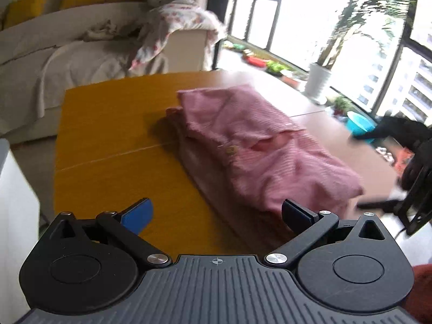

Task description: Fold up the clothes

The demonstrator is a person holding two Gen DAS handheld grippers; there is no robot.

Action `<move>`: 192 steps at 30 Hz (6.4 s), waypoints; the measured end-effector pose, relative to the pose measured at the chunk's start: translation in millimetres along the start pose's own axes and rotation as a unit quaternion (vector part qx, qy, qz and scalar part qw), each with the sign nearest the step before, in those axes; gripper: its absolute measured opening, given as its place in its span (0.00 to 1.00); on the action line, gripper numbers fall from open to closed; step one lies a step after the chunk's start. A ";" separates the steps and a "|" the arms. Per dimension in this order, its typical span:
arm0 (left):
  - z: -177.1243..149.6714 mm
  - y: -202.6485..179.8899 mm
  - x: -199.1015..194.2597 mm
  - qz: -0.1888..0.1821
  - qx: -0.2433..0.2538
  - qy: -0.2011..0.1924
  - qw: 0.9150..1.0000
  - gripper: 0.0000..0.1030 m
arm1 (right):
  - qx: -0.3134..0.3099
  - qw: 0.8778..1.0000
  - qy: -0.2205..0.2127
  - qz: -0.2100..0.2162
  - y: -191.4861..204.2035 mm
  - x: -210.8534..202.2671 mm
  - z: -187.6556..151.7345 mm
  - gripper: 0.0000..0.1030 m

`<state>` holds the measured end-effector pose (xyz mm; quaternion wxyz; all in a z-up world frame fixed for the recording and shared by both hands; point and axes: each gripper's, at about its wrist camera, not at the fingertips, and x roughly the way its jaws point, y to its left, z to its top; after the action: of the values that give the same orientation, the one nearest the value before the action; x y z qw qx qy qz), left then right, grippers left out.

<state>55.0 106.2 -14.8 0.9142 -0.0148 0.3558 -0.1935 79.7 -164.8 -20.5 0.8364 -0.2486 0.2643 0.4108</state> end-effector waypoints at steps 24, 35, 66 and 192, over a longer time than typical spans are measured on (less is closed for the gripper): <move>-17.6 -69.9 58.5 0.056 0.224 0.023 0.973 1.00 | 0.103 0.994 0.037 0.026 -17.2 30.8 -4.2 0.73; 14.1 -41.6 59.6 -0.024 0.059 0.014 0.998 1.00 | -0.095 0.989 -0.014 -0.110 31.7 45.0 -14.1 0.89; 77.9 -31.4 160.2 -0.205 0.103 0.036 0.973 0.73 | -0.336 0.926 0.173 0.007 -43.8 4.1 57.1 0.34; 74.6 -82.4 189.2 -0.270 -0.094 0.069 0.956 0.71 | 0.373 0.926 -0.059 -0.009 -223.1 20.2 -15.0 0.84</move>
<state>202.7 -47.2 -67.5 0.7956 -0.1827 0.4172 -0.3996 269.3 -283.3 -0.3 0.8864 0.1039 0.3467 0.2885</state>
